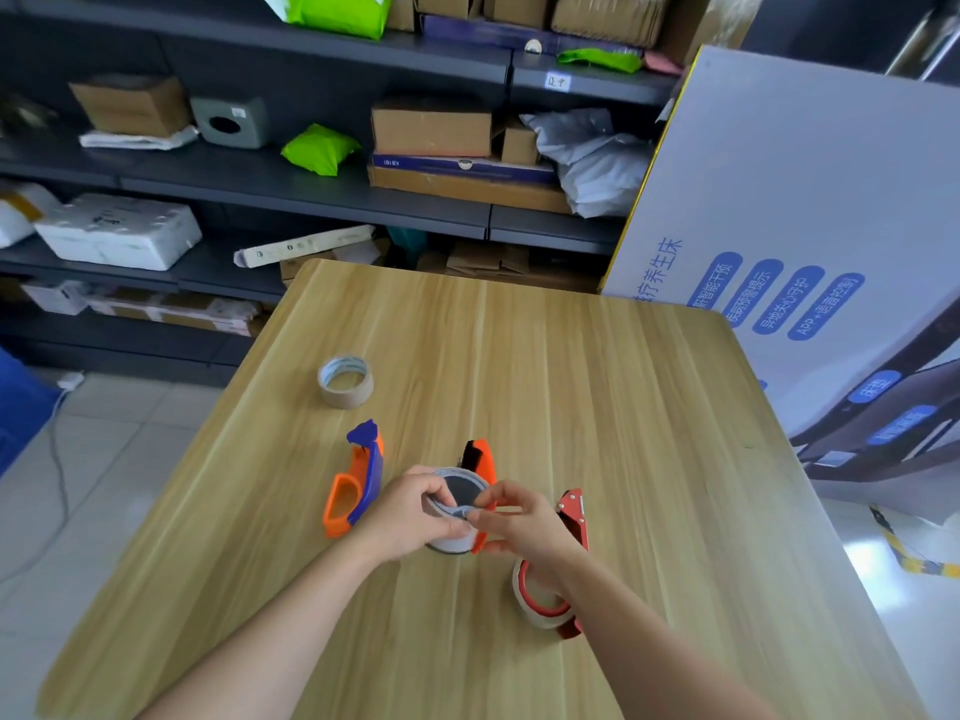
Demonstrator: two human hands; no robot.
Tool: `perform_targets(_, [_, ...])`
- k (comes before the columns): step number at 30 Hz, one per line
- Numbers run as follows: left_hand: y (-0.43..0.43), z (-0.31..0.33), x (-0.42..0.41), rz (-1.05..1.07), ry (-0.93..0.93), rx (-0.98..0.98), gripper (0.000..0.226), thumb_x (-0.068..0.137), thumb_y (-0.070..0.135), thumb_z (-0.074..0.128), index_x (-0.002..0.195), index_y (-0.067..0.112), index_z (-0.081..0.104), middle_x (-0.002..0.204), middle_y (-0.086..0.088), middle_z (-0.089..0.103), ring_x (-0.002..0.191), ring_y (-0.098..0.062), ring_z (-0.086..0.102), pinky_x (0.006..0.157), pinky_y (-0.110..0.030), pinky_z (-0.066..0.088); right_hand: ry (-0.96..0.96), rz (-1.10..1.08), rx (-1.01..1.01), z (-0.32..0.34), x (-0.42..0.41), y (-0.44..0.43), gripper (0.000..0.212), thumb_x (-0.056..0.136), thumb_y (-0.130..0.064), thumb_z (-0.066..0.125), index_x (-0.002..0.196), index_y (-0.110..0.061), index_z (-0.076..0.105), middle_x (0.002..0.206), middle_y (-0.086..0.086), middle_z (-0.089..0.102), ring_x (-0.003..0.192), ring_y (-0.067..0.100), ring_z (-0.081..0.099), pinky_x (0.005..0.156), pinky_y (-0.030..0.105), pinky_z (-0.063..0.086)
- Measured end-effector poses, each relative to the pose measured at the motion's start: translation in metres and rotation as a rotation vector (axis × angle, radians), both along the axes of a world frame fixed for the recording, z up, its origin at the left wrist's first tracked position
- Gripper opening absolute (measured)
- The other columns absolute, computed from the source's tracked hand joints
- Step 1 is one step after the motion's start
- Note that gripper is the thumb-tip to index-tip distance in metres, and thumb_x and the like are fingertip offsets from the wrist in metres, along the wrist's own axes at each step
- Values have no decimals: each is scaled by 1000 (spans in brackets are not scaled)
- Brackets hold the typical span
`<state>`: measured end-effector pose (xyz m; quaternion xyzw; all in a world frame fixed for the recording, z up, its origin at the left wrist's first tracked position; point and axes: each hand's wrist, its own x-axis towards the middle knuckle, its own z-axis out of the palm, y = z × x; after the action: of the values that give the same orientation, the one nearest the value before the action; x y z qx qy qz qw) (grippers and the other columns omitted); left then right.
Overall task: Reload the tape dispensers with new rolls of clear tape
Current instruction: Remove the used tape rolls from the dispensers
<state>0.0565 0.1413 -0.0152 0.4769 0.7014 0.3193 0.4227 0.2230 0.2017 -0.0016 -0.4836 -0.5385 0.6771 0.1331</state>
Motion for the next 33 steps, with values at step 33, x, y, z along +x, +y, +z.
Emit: perform_targets(33, [41,60,-23,233,-375,30,15,74,2,78,82,11,70,121,-6,64,111,-23,58,106,-46,41,258,-58,-76,36,-19,48,33,85,-15,72,116,-7,63,102,7,73,86,18,69,71,27,52])
